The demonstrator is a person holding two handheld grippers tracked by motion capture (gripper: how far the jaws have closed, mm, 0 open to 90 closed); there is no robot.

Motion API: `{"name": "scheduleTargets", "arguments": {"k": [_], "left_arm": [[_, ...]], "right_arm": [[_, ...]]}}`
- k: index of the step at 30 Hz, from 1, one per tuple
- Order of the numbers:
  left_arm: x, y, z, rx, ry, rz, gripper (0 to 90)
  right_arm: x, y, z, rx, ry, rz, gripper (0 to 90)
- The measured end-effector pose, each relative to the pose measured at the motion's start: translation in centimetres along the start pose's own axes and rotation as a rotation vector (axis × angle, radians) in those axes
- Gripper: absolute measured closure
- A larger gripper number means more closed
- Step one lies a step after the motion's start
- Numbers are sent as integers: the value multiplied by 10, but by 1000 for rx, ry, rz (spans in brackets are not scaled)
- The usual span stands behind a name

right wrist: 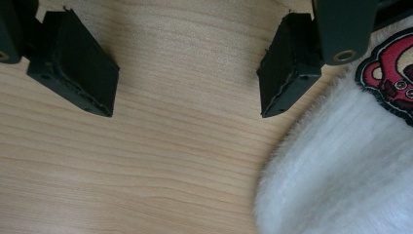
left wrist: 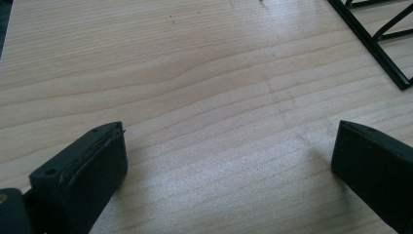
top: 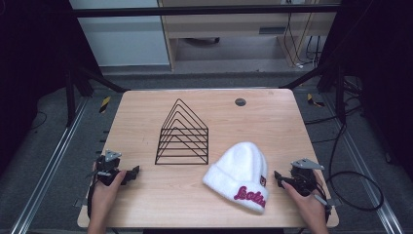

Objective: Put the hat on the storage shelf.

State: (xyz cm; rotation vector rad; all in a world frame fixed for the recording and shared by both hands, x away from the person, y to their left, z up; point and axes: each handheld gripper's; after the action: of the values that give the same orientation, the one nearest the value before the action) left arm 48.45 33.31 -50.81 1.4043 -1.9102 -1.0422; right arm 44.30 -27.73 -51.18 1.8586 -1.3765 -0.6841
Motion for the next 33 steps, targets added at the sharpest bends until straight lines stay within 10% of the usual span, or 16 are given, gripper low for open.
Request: {"name": "scheduleTargets", "arguments": {"k": [10, 17, 24, 33], "left_arm": [[0, 0, 0, -1, 0, 1, 0], [1, 0, 0, -1, -1, 1, 0], [0, 0, 0, -1, -1, 1, 0], [0, 0, 0, -1, -1, 1, 0]], "right_arm": [[-2, -1, -6, -40, 34, -35, 163], [-7, 16, -50, -97, 92, -40, 128], [-17, 17, -104, -155, 219, -10, 394], [-33, 7, -139, -195, 291, -61, 523]]}}
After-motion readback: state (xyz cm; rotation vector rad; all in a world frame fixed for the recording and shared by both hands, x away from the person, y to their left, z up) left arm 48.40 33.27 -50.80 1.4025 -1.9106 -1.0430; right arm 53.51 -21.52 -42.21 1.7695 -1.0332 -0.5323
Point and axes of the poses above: each handheld gripper's, and its own axes: y roughly backward along the jaws, z roughly out of its underside, x roughly to its right, and after that the axes turned 12 degrees about -x, right-handed
